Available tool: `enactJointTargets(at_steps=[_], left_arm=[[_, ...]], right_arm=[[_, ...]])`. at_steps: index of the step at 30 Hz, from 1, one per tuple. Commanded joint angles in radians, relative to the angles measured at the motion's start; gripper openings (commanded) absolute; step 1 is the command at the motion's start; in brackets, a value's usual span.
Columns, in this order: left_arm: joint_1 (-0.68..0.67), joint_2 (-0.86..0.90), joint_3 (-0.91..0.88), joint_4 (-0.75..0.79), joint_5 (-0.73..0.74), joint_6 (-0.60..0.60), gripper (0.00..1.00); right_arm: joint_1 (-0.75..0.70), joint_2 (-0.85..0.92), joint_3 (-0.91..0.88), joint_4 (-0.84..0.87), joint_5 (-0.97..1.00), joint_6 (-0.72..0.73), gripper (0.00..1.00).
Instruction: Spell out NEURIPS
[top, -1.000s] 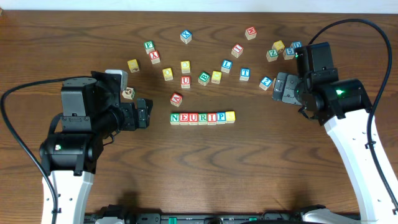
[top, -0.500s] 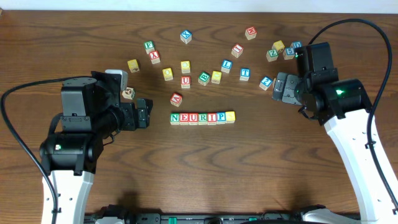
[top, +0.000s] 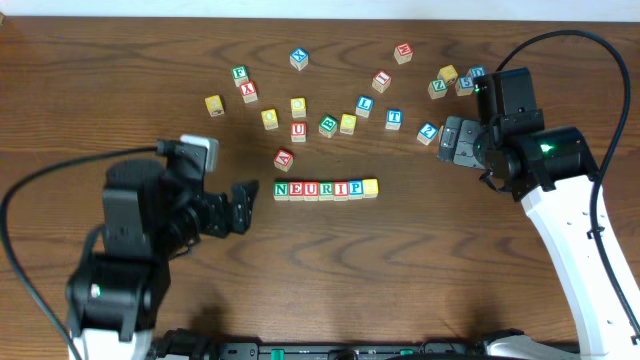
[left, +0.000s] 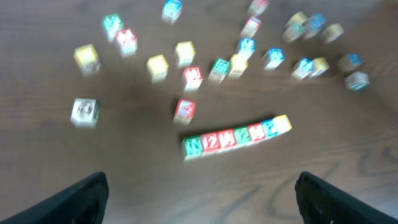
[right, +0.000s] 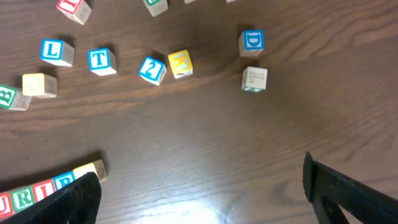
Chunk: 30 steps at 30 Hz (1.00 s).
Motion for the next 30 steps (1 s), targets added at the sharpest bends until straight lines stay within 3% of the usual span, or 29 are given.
enactJointTargets(at_steps=[1, 12, 23, 30], left_arm=[[-0.036, -0.105, -0.094, 0.076, -0.005, 0.008, 0.94], [-0.059, -0.395, -0.370, 0.399, -0.005, 0.008, 0.94], [-0.059, -0.655, -0.742, 0.946, -0.006, 0.008, 0.94], [-0.056, -0.835, -0.934, 1.076, -0.063, 0.008, 0.94]], right_arm=[[-0.003, -0.014, 0.002, 0.000, 0.014, -0.013, 0.99], [-0.003, -0.014, 0.002, 0.000, 0.014, -0.013, 0.99], [-0.003, -0.014, 0.002, 0.000, 0.014, -0.013, 0.99], [-0.003, -0.014, 0.002, 0.000, 0.014, -0.013, 0.99]])
